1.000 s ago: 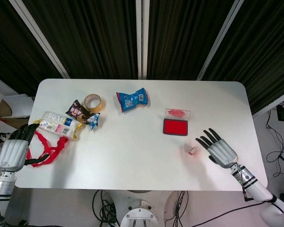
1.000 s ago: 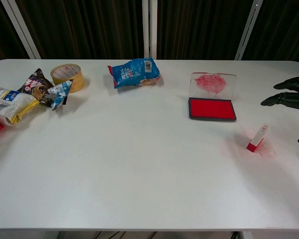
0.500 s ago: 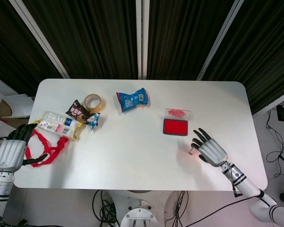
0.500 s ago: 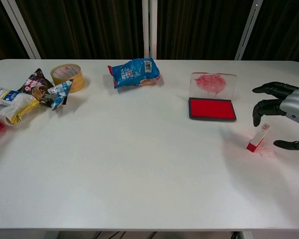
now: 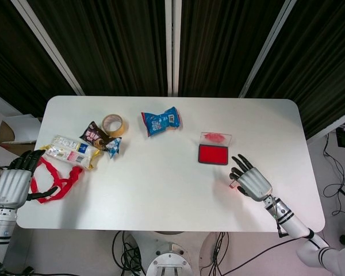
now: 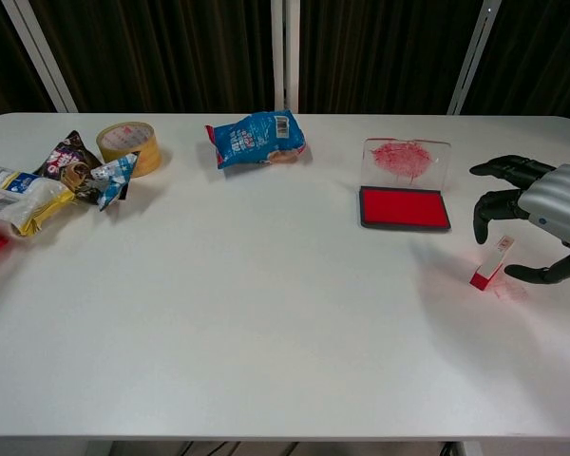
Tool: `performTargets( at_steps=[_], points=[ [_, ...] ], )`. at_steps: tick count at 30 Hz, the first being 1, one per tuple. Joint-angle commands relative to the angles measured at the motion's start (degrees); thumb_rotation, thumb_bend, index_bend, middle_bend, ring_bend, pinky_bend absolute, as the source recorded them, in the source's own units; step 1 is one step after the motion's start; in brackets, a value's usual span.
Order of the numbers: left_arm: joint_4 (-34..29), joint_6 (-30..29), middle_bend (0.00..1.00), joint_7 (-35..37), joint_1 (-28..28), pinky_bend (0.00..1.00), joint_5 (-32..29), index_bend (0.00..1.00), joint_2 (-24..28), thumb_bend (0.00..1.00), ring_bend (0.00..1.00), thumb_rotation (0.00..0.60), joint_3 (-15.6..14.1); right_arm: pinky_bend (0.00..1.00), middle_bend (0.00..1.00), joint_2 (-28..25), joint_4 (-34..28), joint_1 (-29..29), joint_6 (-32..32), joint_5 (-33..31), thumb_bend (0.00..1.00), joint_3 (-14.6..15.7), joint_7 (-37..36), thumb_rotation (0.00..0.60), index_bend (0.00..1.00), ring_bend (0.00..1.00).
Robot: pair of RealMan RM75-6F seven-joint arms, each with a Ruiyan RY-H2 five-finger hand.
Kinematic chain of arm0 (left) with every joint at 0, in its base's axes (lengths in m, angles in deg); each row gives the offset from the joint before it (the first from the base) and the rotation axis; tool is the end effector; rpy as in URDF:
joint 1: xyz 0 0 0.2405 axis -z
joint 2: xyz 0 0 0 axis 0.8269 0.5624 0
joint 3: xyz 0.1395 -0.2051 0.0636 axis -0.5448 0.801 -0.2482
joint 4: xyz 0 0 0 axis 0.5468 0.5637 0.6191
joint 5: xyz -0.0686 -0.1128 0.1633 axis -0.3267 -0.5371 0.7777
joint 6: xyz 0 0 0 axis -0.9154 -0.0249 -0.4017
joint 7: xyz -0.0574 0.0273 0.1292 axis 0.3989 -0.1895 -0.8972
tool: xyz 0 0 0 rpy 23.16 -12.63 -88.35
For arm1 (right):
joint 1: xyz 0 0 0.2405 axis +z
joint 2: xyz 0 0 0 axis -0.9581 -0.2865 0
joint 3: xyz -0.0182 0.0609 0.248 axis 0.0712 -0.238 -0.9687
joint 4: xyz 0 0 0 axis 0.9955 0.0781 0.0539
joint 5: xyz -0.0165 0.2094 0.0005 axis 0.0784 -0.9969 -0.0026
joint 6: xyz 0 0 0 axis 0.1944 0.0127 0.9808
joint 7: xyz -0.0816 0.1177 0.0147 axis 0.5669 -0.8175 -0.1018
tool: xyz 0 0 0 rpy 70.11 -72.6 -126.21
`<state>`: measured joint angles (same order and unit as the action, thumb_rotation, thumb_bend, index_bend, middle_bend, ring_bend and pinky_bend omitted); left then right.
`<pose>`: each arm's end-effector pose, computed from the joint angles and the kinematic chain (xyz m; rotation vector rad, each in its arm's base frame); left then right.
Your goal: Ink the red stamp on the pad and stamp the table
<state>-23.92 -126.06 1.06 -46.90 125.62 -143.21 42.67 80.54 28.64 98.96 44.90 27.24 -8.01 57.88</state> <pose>-0.3127 0.2046 0.1429 -1.4613 -0.8200 -0.8575 -0.2916 -0.2724 -0.0046 2.0416 -0.5411 0.9224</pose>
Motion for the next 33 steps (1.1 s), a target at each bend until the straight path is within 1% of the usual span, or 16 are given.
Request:
performTargets(
  at_steps=[1, 4, 14, 20, 25, 33],
  points=[
    [0.1, 0.0, 0.12, 0.1, 0.0, 0.23, 0.0, 0.09, 0.0, 0.03, 0.11, 0.401, 0.0, 0.0, 0.35, 0.3, 0.2, 0.2, -0.2, -0.3, 0.21, 0.1, -0.4, 0.6, 0.46, 0.03],
    [0.2, -0.1, 0.12, 0.2, -0.1, 0.23, 0.0, 0.09, 0.0, 0.03, 0.11, 0.401, 0.0, 0.0, 0.36, 0.6, 0.6, 0.4, -0.3, -0.4, 0.23, 0.3, -0.5, 0.6, 0.48, 0.04],
    [0.9, -0.6, 0.12, 1.0, -0.2, 0.23, 0.3, 0.09, -0.2, 0.03, 0.11, 0.402, 0.0, 0.0, 0.38, 1.5, 1.6, 0.5, -0.5, -1.1, 0.23, 0.9, -0.7, 0.6, 0.51, 0.05],
    [1.0, -0.5, 0.12, 1.2, -0.2, 0.23, 0.2, 0.09, -0.2, 0.03, 0.11, 0.402, 0.0, 0.0, 0.39, 1.8, 2.0, 0.5, -0.2, -1.3, 0.24, 1.2, -1.0, 0.6, 0.52, 0.05],
    [1.0, -0.5, 0.12, 1.2, -0.3, 0.23, 0.2, 0.09, -0.2, 0.03, 0.11, 0.403, -0.1, 0.0, 0.4, 1.7, 1.9, 0.7, -0.3, -1.5, 0.27, 1.3, -1.0, 0.6, 0.51, 0.05],
    [1.1, -0.2, 0.12, 1.4, -0.1, 0.23, 0.1, 0.09, -0.3, 0.03, 0.11, 0.403, -0.1, 0.0, 0.44, 2.1, 2.3, 0.7, 0.0, -1.8, 0.28, 1.4, -0.9, 0.6, 0.54, 0.09]
  ],
)
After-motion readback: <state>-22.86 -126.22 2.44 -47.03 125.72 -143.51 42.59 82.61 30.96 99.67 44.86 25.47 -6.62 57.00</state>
